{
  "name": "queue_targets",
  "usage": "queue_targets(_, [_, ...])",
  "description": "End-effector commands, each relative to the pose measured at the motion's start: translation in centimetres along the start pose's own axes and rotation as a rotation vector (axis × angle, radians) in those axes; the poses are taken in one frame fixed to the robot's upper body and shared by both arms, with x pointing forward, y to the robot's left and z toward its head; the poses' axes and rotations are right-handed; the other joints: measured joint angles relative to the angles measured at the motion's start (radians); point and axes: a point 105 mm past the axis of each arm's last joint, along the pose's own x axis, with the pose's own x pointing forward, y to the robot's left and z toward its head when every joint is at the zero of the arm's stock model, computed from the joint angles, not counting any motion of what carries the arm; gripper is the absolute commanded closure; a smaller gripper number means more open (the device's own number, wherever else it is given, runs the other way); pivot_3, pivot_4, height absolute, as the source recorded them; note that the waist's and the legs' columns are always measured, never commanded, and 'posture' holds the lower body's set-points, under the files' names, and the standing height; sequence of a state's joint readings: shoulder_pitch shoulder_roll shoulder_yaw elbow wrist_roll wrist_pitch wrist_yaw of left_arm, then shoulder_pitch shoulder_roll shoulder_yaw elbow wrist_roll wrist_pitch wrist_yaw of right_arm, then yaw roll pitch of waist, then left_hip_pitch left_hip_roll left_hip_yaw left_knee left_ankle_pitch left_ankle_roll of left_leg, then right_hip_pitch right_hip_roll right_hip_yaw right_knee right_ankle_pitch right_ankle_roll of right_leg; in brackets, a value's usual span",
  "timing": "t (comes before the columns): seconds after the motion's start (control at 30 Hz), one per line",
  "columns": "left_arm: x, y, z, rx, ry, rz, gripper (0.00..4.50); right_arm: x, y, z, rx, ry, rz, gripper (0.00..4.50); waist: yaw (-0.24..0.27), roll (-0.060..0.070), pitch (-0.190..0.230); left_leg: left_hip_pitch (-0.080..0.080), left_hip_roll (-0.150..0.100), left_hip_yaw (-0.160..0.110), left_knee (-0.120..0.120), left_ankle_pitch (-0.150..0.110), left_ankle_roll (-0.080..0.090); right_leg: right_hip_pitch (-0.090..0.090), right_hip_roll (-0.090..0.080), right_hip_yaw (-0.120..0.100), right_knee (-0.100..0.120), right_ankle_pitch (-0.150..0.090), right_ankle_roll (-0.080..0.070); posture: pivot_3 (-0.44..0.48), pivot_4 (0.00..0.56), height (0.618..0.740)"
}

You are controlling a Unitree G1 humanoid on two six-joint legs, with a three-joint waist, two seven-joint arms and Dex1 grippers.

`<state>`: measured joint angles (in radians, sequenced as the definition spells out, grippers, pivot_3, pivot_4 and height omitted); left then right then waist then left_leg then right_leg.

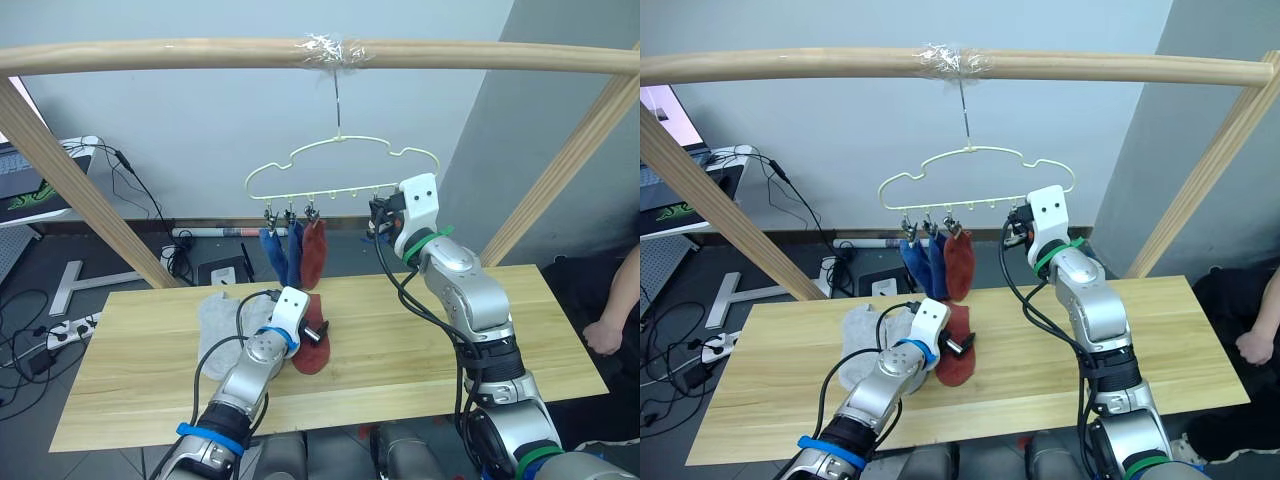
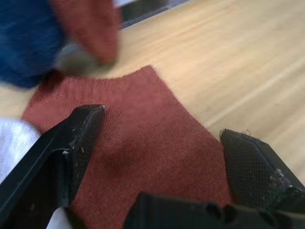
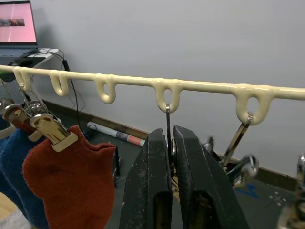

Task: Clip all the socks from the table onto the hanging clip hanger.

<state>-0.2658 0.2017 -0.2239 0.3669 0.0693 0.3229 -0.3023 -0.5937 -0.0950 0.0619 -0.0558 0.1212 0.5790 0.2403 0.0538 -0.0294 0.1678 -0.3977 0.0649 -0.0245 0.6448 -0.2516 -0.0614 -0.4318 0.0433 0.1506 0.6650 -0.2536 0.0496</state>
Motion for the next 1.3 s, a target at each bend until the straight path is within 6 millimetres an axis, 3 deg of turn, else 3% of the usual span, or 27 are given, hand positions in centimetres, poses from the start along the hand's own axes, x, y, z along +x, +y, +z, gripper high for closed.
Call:
queue_targets(0.03, [-0.5,-0.8,-4.3,-0.064,0.172,-0.074,0.4,-0.4,-0.2,0.4,-0.001,-0.013,-0.013,4.5,-0.001,0.0,0.0,0.001,0.0,0.0,0.0,0.0,0.0,0.002,0.0,0.0,0.0,-0.001,0.001,0.207,0.16,0.74])
queue_targets(0.3, [-1.4,-2.4,-4.7,0.139,0.11,-0.183,2.7,-0.5,-0.3,0.5,0.0,-0.011,-0.019,4.5,-0.003,0.007,-0.007,0.008,0.0,0.0,-0.001,0.0,0.0,0.008,0.0,0.0,-0.002,-0.002,0.001,0.211,0.15,0.74])
queue_targets(0.4, [-1.7,-3.2,-4.6,0.134,0.068,-0.218,3.54,-0.5,-0.3,0.5,-0.005,-0.011,-0.017,4.5,-0.003,0.007,-0.007,0.008,0.0,0.0,-0.001,0.0,0.0,0.008,0.0,0.0,-0.002,-0.002,0.0,0.211,0.148,0.74])
queue_targets(0.5, [-2.2,-4.5,-1.0,0.145,-0.13,-0.28,4.43,-0.6,-0.5,0.5,0.012,-0.004,-0.012,4.5,-0.003,0.007,-0.007,0.008,0.0,0.0,-0.001,0.0,0.0,0.008,0.0,0.0,-0.002,-0.003,-0.001,0.213,0.147,0.74])
queue_targets(0.7, [-4.4,-4.9,6.8,0.059,-0.495,-0.324,4.48,-1.1,-1.4,1.0,0.179,0.03,0.001,4.5,0.004,0.007,-0.007,0.001,0.0,-0.001,0.0,0.0,0.0,0.003,0.0,0.0,-0.002,-0.003,-0.001,0.213,0.15,0.74])
queue_targets(0.83, [-7.8,-6.1,11.2,0.212,-0.729,-0.391,4.48,-1.6,-2.3,0.9,0.366,0.118,0.029,4.5,-0.001,0.008,-0.007,0.0,0.0,-0.001,-0.001,0.0,0.0,0.002,0.0,0.0,-0.002,-0.001,0.001,0.205,0.159,0.74])
queue_targets(1.03, [-9.8,-6.2,14.0,0.356,-0.891,-0.358,4.48,-2.1,-2.7,1.1,0.559,0.227,0.091,4.5,0.0,0.008,-0.006,0.0,0.0,-0.001,-0.001,0.0,0.0,0.002,0.0,0.0,-0.003,0.0,-0.001,0.207,0.163,0.74])
queue_targets(1.3, [-9.2,-6.3,15.5,0.368,-0.942,-0.302,4.48,-2.6,-2.2,1.8,0.701,0.287,0.148,4.5,0.0,0.009,-0.006,-0.001,0.0,-0.001,-0.001,0.0,0.0,0.002,0.0,0.0,-0.003,-0.002,0.001,0.215,0.173,0.74])
